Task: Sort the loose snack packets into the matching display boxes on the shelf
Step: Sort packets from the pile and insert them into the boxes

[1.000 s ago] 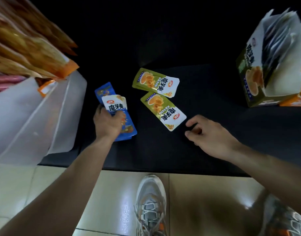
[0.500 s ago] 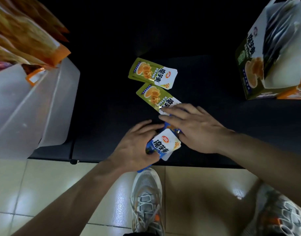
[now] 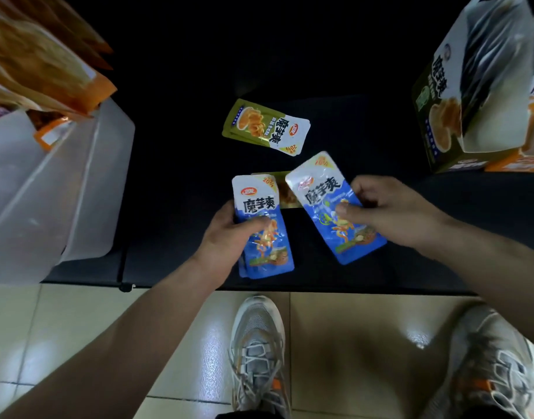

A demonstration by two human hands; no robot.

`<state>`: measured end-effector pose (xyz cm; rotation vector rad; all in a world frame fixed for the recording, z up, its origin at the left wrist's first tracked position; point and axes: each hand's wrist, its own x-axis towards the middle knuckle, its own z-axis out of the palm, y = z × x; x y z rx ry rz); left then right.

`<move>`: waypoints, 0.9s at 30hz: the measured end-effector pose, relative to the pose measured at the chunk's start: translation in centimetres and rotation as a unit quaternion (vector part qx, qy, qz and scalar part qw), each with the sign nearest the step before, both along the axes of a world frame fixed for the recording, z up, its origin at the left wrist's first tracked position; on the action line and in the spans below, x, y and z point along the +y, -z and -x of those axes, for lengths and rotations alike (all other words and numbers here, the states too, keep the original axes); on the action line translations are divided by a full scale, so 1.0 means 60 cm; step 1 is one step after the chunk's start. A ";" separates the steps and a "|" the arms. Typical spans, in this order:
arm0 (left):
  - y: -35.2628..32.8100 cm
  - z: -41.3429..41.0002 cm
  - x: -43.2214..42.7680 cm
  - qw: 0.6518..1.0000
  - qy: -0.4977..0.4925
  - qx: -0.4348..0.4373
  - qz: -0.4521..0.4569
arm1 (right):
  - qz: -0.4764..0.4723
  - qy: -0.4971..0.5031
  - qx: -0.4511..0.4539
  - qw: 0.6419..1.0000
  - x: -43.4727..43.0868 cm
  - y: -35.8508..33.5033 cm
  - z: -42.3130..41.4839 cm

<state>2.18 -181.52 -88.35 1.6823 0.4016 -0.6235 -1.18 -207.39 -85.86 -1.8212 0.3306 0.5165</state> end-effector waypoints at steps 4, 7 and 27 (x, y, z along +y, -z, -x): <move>-0.010 0.013 -0.027 0.994 0.011 0.017 0.110 | -0.165 0.053 0.035 0.984 0.031 0.005 0.026; -0.020 0.023 -0.048 0.989 0.037 0.011 0.142 | -0.147 0.063 0.034 0.987 0.058 0.014 0.036; -0.031 0.038 -0.137 0.995 0.072 0.013 0.061 | 0.167 0.021 -0.084 0.982 0.020 -0.001 0.064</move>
